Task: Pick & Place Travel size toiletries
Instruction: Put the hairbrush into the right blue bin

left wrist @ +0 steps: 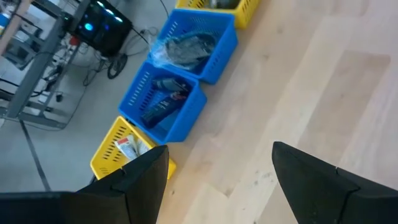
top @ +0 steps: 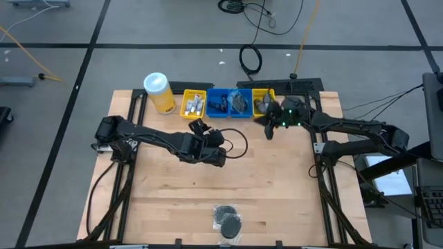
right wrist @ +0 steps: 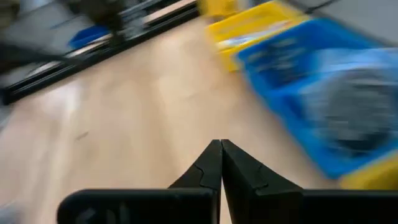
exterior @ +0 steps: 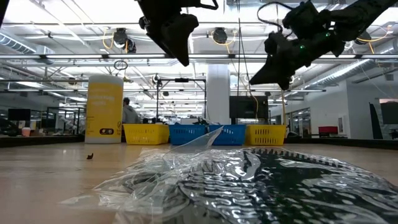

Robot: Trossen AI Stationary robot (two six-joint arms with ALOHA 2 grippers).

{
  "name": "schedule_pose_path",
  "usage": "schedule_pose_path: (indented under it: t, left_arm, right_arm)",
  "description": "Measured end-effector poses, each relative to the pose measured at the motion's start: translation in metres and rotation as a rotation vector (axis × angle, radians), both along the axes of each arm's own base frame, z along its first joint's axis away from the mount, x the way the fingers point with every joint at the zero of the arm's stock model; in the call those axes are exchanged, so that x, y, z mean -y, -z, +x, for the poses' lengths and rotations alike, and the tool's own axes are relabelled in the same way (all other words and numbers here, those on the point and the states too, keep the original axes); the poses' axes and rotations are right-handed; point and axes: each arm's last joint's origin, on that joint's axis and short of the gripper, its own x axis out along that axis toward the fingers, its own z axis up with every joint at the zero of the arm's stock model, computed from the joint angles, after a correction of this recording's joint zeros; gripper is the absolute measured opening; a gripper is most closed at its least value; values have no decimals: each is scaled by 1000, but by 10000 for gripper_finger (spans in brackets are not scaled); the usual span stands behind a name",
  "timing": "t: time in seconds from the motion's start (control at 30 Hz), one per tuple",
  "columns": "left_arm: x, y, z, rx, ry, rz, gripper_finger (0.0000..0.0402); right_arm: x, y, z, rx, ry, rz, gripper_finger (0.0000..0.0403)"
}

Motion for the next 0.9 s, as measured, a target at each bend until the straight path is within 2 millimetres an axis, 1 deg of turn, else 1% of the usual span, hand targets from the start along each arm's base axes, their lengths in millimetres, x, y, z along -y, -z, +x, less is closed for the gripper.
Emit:
schedule_pose_path:
  t: [0.17, 0.37, 0.5, 0.7, 0.8, 0.9]
  left_arm:
    - [3, 2, -4, -50, 14, -19, 285]
    - [16, 3, -8, -82, 59, -28, 285]
    - [28, 3, -10, -96, 109, -34, 285]
    - [50, 5, -14, -128, 227, -130, 285]
    - [60, 5, -13, -103, 272, -187, 285]
    - [68, 4, -12, -78, 307, -207, 285]
  right_arm:
    - [-29, -1, 12, 23, -204, 21, 3]
    - [-68, -1, 21, 25, -390, 33, 4]
    - [-93, -2, 24, 30, -496, 32, 4]
    - [-123, -2, 24, 34, -623, 32, 4]
    - [-137, 1, 26, 26, -676, 43, 4]
    - [-154, 7, 30, 28, -726, 38, 4]
